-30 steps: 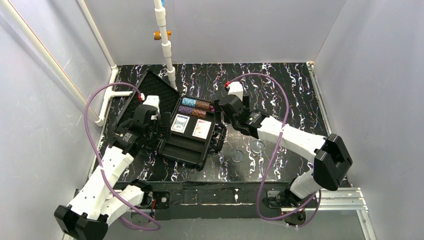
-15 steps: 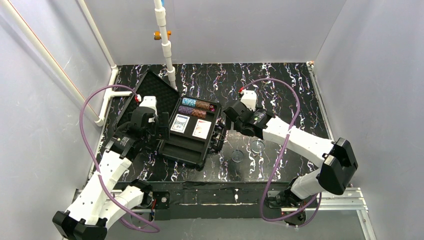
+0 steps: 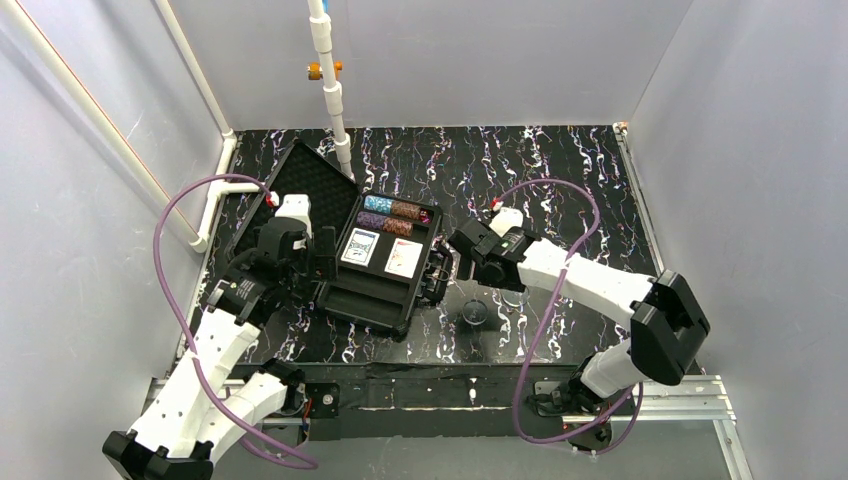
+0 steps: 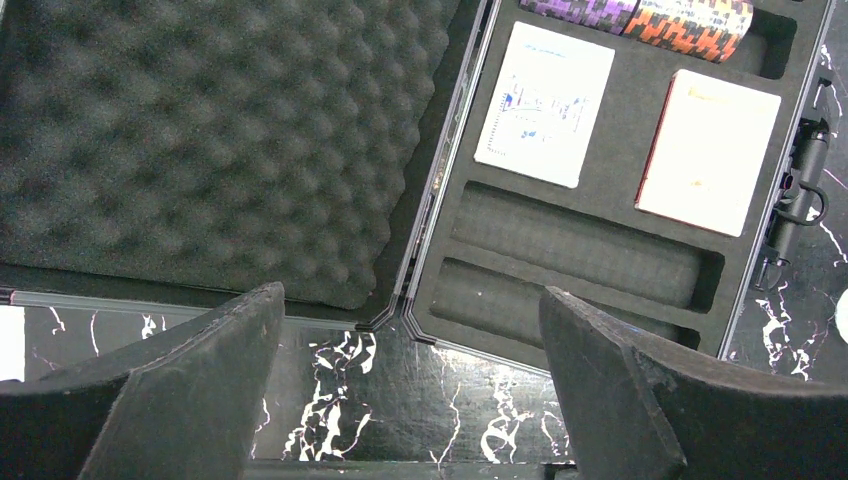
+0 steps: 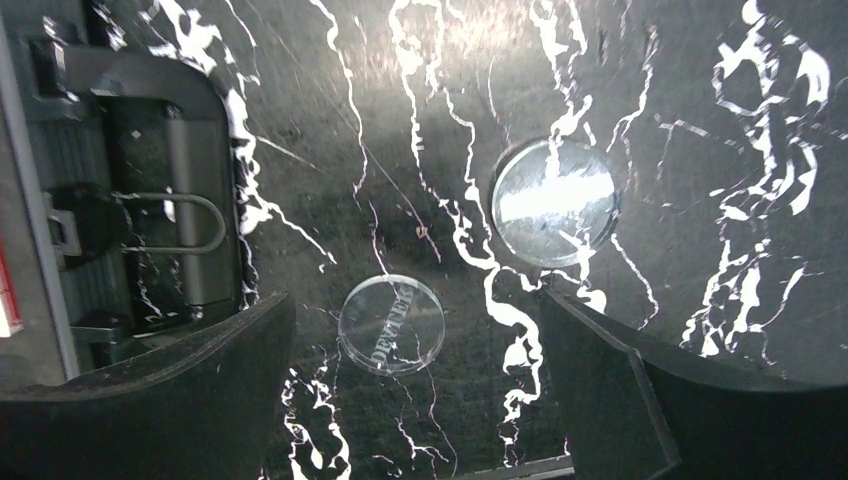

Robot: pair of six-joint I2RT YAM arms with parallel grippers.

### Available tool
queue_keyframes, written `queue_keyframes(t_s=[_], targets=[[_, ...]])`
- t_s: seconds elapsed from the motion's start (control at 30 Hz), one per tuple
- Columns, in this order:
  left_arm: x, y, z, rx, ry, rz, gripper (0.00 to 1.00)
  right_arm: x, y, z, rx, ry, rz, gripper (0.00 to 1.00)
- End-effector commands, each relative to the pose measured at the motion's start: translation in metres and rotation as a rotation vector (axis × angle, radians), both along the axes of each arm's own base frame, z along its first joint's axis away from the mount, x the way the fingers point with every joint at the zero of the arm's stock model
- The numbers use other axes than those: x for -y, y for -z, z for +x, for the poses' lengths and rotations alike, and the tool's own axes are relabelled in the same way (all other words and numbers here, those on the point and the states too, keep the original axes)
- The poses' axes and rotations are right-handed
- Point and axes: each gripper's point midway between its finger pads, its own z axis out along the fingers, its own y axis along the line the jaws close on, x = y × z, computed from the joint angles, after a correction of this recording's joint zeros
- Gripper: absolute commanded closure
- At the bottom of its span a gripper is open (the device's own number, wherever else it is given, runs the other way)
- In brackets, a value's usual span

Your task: Pack up texas hold em set

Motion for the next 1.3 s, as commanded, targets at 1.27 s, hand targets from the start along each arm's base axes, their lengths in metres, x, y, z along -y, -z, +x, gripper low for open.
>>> queue_keyframes(t_s=[1.27], targets=[[-0.025, -0.008, -0.006, 0.053, -0.096, 0.066, 0.02, -0.024, 0.1, -0.047, -0.358, -0.139, -0.087, 0.3]])
